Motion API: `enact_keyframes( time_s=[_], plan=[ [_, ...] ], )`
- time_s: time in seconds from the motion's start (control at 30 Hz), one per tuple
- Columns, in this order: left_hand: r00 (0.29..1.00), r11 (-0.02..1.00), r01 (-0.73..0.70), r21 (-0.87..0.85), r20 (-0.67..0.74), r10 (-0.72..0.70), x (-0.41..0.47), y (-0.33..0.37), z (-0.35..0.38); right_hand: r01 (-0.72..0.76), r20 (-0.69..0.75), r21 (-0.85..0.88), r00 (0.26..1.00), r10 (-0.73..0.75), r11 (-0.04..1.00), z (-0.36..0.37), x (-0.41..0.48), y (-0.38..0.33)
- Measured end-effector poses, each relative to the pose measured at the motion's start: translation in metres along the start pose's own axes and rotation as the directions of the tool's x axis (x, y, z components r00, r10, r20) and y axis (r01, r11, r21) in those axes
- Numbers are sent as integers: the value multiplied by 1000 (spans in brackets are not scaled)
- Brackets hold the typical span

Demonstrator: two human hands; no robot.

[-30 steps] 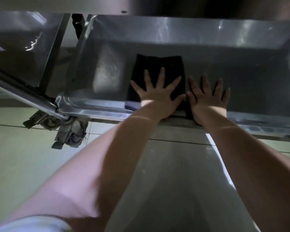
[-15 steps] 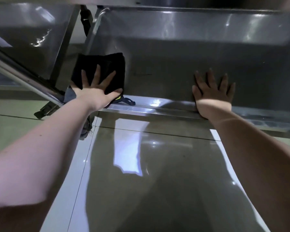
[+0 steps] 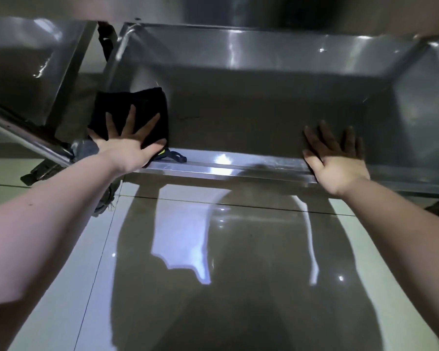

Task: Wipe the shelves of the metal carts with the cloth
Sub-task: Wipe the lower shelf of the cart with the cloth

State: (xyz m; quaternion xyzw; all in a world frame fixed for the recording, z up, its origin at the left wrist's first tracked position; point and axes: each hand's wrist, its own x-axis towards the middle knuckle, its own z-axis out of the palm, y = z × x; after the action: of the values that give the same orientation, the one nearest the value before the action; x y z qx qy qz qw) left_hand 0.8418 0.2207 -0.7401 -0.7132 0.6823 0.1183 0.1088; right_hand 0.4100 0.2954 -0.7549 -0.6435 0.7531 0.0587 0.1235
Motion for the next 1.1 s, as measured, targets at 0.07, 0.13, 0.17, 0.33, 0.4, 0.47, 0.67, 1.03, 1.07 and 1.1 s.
enact_keyframes(
  time_s=[0.07,0.13,0.17,0.33,0.4,0.47,0.67,1.03,1.07,1.1],
  plan=[
    [999,999,-33,-2,-13,33,-6,37,5,0,-4,15,1000,0,1000,1,2,0],
    [995,995,-103,-3,-5,103,-14,93,9,4,-8,26,1000,-4,1000,0,2,2],
    [988,989,-151,5,14,151,-20,126,12,3,-12,31,1000,-3,1000,0,2,2],
    [964,968,-245,-46,91,248,-52,263,23,0,-65,28,998,2,1000,1,0,3],
    [969,973,-219,-73,97,226,-52,273,23,8,-82,36,997,-5,999,1,1,6],
    [965,968,-244,-53,85,247,-43,252,22,18,-85,53,996,-14,998,2,2,8],
    [991,992,-123,-15,46,123,-14,83,-2,32,-104,80,994,-24,996,6,4,10],
    [998,997,-68,27,-8,69,-16,60,0,7,-72,10,997,-6,1000,4,3,6],
    [996,995,-94,37,-6,94,-18,76,3,6,-70,9,998,-5,1000,4,3,6],
    [992,992,-123,41,-5,123,-20,95,5,2,-70,11,998,-1,1000,4,3,6]
  ],
)
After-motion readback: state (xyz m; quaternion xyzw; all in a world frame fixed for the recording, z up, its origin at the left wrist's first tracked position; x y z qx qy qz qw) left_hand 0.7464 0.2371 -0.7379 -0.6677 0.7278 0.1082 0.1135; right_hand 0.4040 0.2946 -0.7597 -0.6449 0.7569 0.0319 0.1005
